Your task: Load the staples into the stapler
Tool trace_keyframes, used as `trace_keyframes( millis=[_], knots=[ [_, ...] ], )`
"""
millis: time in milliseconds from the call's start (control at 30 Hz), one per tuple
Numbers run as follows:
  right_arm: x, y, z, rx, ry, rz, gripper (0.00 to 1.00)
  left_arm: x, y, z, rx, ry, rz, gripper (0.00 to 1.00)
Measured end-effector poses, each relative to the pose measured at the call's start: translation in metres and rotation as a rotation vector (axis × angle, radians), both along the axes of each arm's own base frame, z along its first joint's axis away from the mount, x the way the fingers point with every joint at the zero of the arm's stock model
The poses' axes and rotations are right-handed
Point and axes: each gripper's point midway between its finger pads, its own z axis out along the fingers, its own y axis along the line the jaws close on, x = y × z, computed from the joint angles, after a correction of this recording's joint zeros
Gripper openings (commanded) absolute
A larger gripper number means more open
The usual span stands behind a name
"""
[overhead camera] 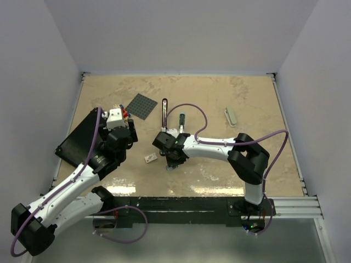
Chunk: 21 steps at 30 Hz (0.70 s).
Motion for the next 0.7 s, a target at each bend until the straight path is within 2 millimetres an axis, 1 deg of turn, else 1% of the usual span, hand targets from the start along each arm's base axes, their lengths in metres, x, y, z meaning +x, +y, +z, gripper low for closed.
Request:
trace_keyframes(
  millis=[167,200,233,467,600,700],
  knots=[
    [0.0,0.0,0.0,-0.001,0.0,0.0,0.17,0.0,0.0,0.0,0.0,0.0,-0.001,0.86],
    [0.0,0.0,0.0,-0.001,0.0,0.0,0.11,0.0,0.0,0.0,0.0,0.0,-0.001,0.86],
    [0.0,0.0,0.0,-0.001,0.0,0.0,0.1,0.0,0.0,0.0,0.0,0.0,-0.001,0.86],
    [0.0,0.0,0.002,0.005,-0.003,-0.002,0.07,0.0,-0.002,0.0,0.0,0.0,-0.006,0.86],
    [0.003,0.003,0.016,0.05,-0.025,-0.008,0.06,0.0,-0.002,0.0,-0.001,0.001,-0.009,0.86],
    [0.008,0.003,0.042,0.146,-0.069,-0.026,0.06,0.0,-0.005,0.0,-0.008,0.003,-0.023,0.86]
  ],
)
